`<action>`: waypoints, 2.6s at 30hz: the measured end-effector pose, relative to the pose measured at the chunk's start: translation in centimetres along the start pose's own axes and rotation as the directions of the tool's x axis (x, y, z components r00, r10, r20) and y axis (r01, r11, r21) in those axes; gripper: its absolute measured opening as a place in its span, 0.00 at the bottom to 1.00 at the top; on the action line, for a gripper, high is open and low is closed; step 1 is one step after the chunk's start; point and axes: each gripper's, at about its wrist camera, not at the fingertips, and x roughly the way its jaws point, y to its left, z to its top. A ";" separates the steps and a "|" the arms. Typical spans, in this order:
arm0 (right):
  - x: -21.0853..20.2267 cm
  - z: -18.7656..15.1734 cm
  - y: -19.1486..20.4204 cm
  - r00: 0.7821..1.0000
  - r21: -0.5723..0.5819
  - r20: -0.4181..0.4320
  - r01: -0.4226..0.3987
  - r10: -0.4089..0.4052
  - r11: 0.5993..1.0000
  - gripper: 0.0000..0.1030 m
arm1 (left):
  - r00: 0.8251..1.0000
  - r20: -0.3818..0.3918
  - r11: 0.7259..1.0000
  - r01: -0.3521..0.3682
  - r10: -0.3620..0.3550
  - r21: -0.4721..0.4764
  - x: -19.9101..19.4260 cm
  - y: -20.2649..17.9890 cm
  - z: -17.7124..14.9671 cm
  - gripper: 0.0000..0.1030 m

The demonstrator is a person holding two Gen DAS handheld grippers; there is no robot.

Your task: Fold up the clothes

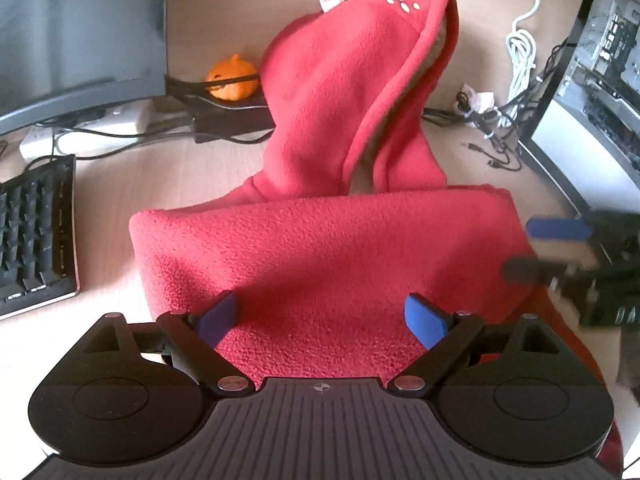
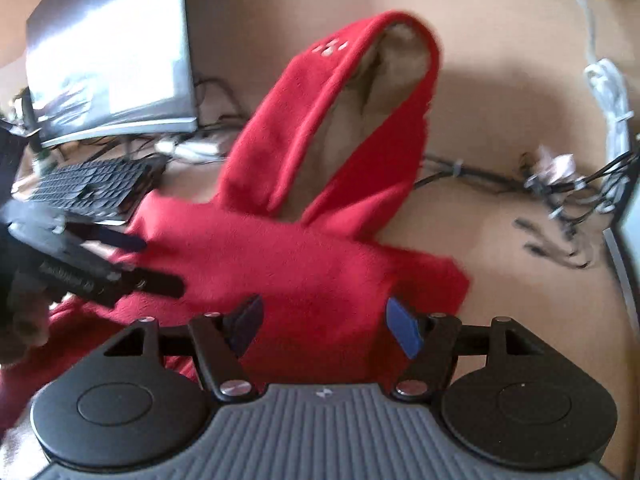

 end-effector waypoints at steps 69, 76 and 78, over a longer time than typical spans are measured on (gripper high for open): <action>-18.7 -23.0 10.4 0.850 0.003 -0.018 0.526 -0.526 0.850 0.86 | 0.932 0.195 0.874 -0.357 0.307 0.330 -20.2 0.3 -23.0 0.98; -20.9 -20.7 9.2 0.810 0.058 0.084 0.577 -0.580 0.814 0.94 | 0.943 0.183 0.921 -0.317 0.279 0.226 -20.9 1.7 -19.9 0.98; -19.3 -21.9 9.2 0.827 0.010 0.005 0.563 -0.563 0.827 0.94 | 0.946 0.169 0.927 -0.308 0.276 0.212 -20.7 2.1 -19.4 0.98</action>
